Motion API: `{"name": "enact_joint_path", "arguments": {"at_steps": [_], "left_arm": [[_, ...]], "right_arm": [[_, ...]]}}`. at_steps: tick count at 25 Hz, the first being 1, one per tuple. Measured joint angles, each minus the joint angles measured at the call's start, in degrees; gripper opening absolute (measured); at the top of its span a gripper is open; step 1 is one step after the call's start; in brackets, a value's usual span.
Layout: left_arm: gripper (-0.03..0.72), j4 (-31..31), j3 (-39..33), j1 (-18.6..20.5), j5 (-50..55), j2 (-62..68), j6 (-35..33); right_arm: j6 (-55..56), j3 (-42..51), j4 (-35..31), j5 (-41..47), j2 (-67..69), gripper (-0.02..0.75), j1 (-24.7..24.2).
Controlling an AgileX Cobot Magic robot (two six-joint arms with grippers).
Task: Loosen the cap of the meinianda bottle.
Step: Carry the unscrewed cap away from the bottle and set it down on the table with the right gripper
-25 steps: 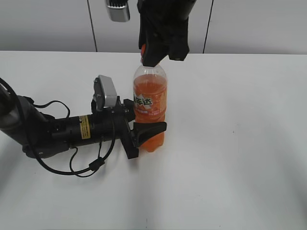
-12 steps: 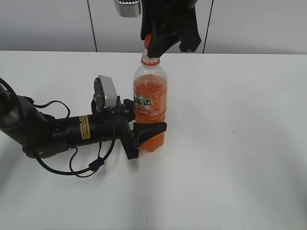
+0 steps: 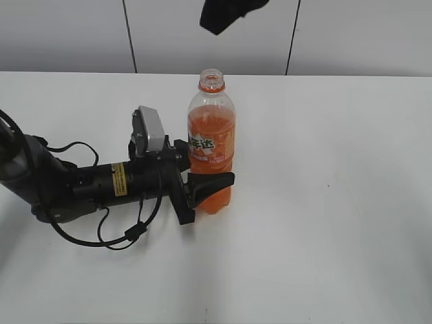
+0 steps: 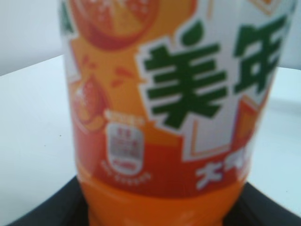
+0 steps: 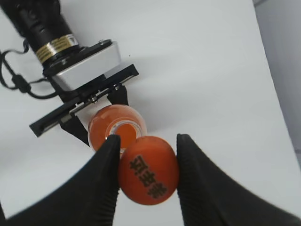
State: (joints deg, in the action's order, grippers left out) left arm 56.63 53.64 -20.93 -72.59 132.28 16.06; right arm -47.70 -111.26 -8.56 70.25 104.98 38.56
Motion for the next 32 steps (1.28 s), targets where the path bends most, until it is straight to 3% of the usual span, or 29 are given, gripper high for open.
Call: {"name": "enact_joint_path", "arguments": {"at_steps": [4,8,13,19,26,32], "left_arm": [[0.395,0.0,0.0,0.0,0.0,0.0,0.0],[0.395,0.1,0.0,0.0,-0.1,0.0,-0.1],[0.395,0.1,0.0,0.0,-0.2,0.0,-0.2],[0.395,0.1,0.0,0.0,-0.2,0.0,-0.2],[0.395,0.1,0.0,0.0,-0.2,0.0,-0.2],[0.395,0.1,0.0,0.0,-0.2,0.0,-0.2]], "right_arm": [[20.5,-0.3,5.4,-0.1,-0.9,0.272,0.0],[31.5,-0.3,6.9,-0.1,-0.9,0.272,-2.2],[35.0,0.9,1.1,-0.1,-0.9,0.272,-11.2],[35.7,10.1,-0.5,-0.3,-0.7,0.271,-20.0],[36.7,26.8,-1.0,-13.5,-0.4,0.271,-24.2],[38.0,31.3,1.1,-19.2,6.4,0.271,-25.1]]}}
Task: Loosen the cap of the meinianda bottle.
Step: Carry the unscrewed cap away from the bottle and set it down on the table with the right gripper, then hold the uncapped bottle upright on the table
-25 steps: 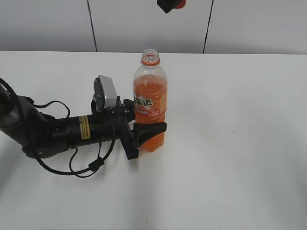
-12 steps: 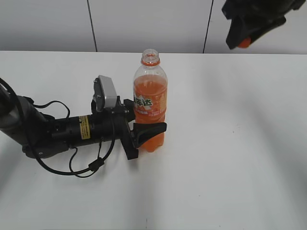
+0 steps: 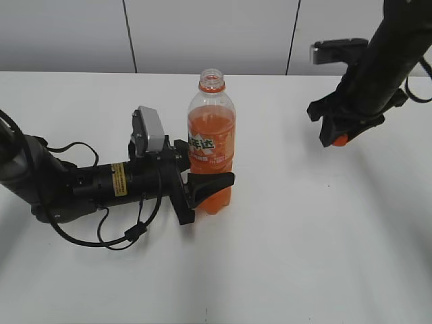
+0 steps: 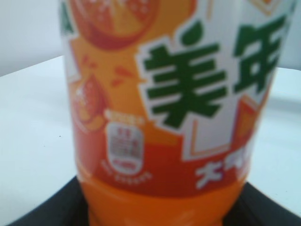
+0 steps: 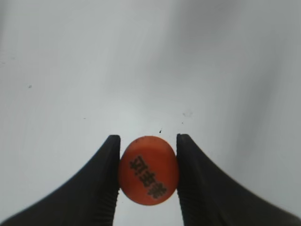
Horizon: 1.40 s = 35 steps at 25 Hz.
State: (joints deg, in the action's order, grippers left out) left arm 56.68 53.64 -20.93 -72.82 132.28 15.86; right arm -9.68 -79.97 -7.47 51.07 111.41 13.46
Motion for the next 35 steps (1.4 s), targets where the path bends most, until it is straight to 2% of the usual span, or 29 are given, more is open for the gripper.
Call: {"name": "enact_joint_path", "arguments": {"at_steps": [5,13,19,22,31,35], "left_arm": [[0.395,0.0,0.0,0.0,-0.1,0.0,0.0],[0.395,0.0,0.0,0.0,-0.1,0.0,0.0],[0.395,0.0,0.0,0.0,-0.1,0.0,0.0],[0.395,0.0,0.0,0.0,-0.1,0.0,0.0],[0.395,0.0,0.0,0.0,-0.1,0.0,0.0],[0.395,-0.4,0.0,0.0,-0.1,0.0,0.0]], "right_arm": [[1.3,0.0,3.0,-2.8,6.7,0.271,0.0],[1.7,0.0,3.4,-7.6,11.1,0.271,0.0],[1.8,0.0,3.4,-8.0,12.7,0.271,0.0],[1.8,0.0,3.4,-8.1,12.7,0.326,0.0],[1.8,0.0,3.4,-7.1,12.9,0.57,0.0],[1.8,0.0,3.4,-5.9,12.9,0.577,0.0]]}}
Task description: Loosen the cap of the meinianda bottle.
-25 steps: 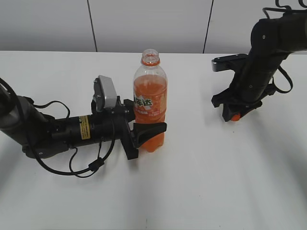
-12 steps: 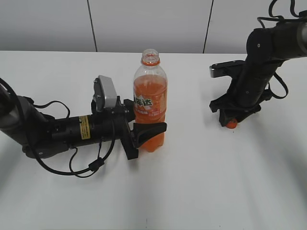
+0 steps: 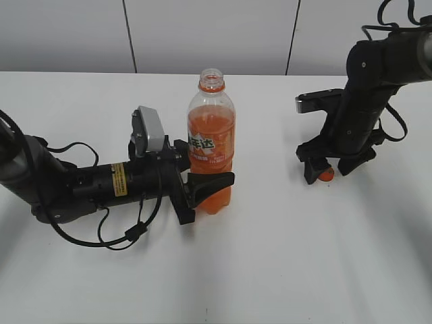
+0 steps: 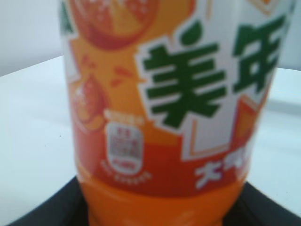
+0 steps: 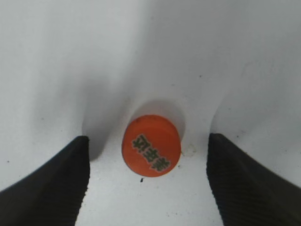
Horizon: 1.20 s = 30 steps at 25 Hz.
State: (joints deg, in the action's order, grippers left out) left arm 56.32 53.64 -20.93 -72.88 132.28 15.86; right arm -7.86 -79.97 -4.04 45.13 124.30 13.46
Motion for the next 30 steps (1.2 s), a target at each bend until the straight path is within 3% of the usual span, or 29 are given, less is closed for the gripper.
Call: {"name": "enact_joint_path", "arguments": {"at_steps": [10,15,21,30], "left_arm": [[0.399,-1.0,-0.1,0.0,-0.6,0.0,0.0],[0.443,-1.5,-0.3,0.0,0.9,0.1,0.0],[0.573,-2.4,-0.7,0.0,3.4,-0.5,1.8],[0.588,-1.3,-0.7,0.0,3.7,-6.4,8.5]], "right_arm": [[-0.2,0.0,-0.1,1.2,0.0,0.577,0.0],[-0.4,0.0,-0.1,1.9,0.0,0.577,0.0],[-0.5,0.0,-0.1,2.0,0.0,0.577,0.0],[-0.5,0.0,-0.1,2.2,0.0,0.577,0.0]]}}
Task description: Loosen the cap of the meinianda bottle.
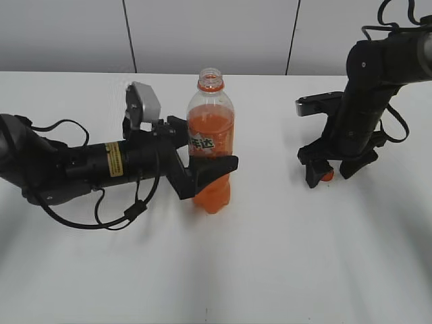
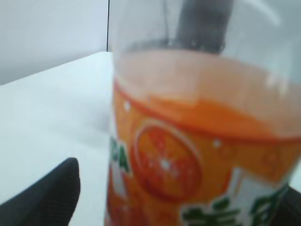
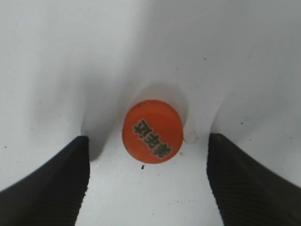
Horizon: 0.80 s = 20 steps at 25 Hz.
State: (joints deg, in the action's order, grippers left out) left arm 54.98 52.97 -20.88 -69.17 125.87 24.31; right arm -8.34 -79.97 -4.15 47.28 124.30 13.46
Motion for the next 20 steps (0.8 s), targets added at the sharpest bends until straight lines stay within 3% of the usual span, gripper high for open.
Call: {"name": "enact_joint_path", "arguments": {"at_steps": [20], "left_arm": [[0.594,2.7,0.0,0.0,0.0,-16.7,12.4]], "right_arm": [[-0.1,0.0,0.0,0.1,0.0,0.577,0.0]]}}
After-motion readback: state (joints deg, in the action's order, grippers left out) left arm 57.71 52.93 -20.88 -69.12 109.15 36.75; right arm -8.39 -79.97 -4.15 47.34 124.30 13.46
